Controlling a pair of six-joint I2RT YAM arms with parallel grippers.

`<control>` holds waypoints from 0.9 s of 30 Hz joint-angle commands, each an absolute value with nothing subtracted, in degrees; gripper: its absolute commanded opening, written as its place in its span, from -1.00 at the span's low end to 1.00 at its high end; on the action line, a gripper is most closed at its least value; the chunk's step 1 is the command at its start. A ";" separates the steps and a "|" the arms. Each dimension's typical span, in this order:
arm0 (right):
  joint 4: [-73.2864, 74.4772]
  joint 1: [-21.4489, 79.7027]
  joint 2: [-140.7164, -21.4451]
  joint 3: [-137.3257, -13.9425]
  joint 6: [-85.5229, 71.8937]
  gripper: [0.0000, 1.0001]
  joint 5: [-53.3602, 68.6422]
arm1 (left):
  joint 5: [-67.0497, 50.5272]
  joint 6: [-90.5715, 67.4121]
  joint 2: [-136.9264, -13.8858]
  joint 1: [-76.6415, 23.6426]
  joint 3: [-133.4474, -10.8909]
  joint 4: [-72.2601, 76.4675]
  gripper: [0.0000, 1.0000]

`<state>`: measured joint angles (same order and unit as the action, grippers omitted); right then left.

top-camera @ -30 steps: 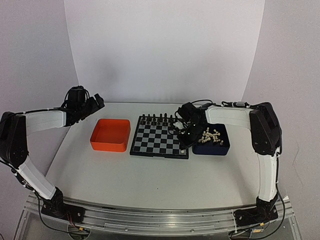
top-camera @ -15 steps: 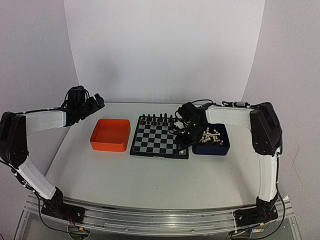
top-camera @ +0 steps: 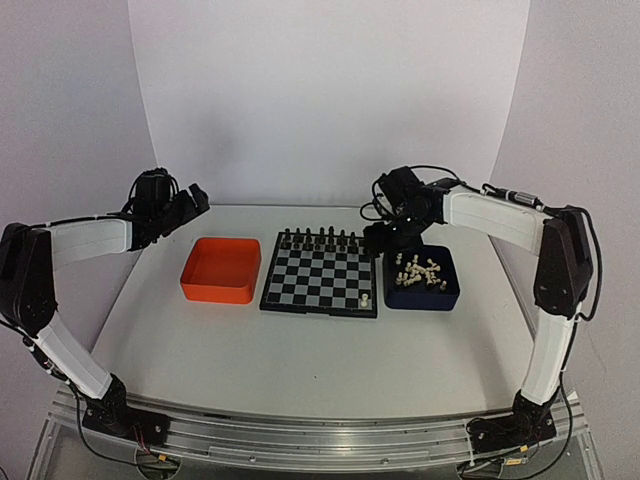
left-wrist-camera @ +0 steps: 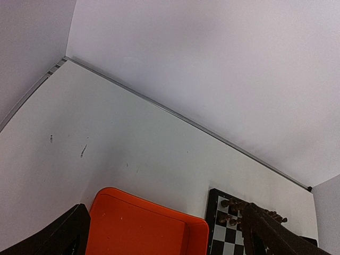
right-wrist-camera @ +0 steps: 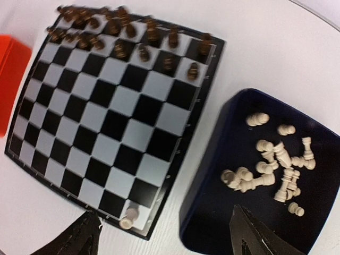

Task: Set up the chess pieces on the board
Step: Pick up the chess piece from the storage box.

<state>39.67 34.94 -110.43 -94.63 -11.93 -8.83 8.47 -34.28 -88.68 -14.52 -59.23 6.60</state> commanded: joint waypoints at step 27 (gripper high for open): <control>40.16 28.21 -119.59 -94.06 -29.44 -0.33 -12.55 | 7.69 -32.86 -89.48 -14.35 -63.03 6.79 0.99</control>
<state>39.94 28.16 -118.26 -92.73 -28.86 -11.05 8.45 -33.87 -89.34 -14.50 -60.64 6.04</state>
